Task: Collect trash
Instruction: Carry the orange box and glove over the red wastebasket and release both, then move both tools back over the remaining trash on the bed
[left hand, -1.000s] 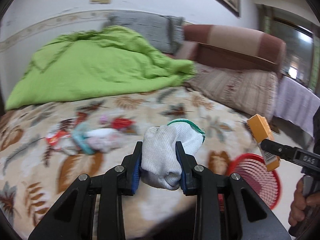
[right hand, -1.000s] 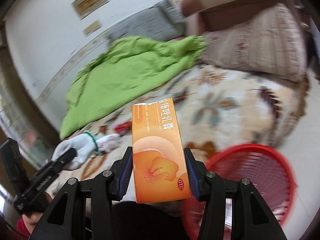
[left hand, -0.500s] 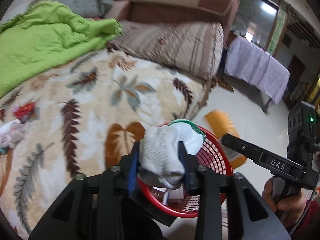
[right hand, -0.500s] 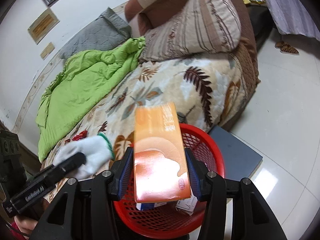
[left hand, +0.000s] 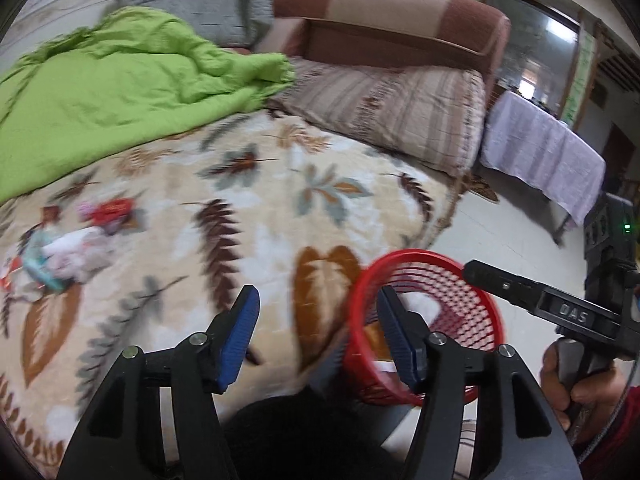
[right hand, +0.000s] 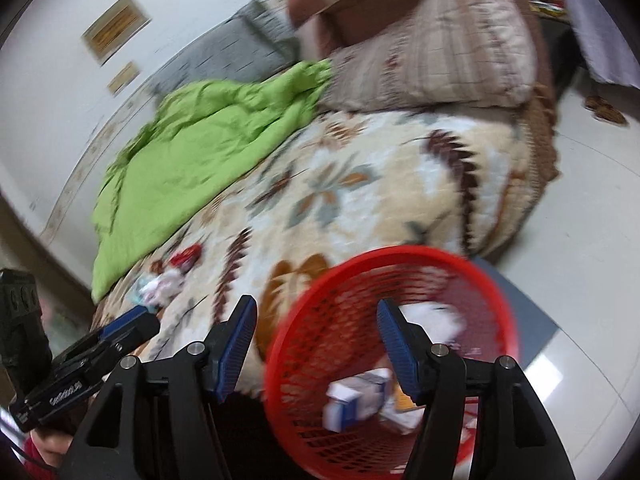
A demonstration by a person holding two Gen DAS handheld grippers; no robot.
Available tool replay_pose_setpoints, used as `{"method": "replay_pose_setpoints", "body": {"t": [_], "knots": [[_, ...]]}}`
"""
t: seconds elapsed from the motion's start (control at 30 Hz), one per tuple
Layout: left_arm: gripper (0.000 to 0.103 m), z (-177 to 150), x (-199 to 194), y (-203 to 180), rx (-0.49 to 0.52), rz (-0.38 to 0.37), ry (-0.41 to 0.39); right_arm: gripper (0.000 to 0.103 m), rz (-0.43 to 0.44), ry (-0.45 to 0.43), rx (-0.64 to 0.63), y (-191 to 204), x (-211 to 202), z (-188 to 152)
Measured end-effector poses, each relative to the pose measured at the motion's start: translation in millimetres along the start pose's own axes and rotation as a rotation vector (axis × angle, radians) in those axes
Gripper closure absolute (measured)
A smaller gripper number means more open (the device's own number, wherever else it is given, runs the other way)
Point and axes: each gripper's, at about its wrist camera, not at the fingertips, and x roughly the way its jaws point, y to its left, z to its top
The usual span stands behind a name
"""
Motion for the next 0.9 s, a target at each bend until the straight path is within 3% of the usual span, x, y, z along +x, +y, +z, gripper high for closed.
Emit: {"method": "replay_pose_setpoints", "body": {"t": [0.33,0.53,0.77,0.9], "knots": [[0.041,-22,-36,84,-0.114,0.172,-0.047,0.036,0.113,0.082,-0.162,84,45,-4],[0.041,-28,-55,150,-0.26,0.281,-0.094,0.036,0.18,0.154,-0.225,132,79,-5],[0.041,-42,-78,226,-0.436,0.431,-0.149,0.036,0.256,0.245,-0.254,194,143,0],[0.041,-51,-82,252,-0.51,0.468,-0.154,0.036,0.261,0.31,-0.249,225,192,1]]}}
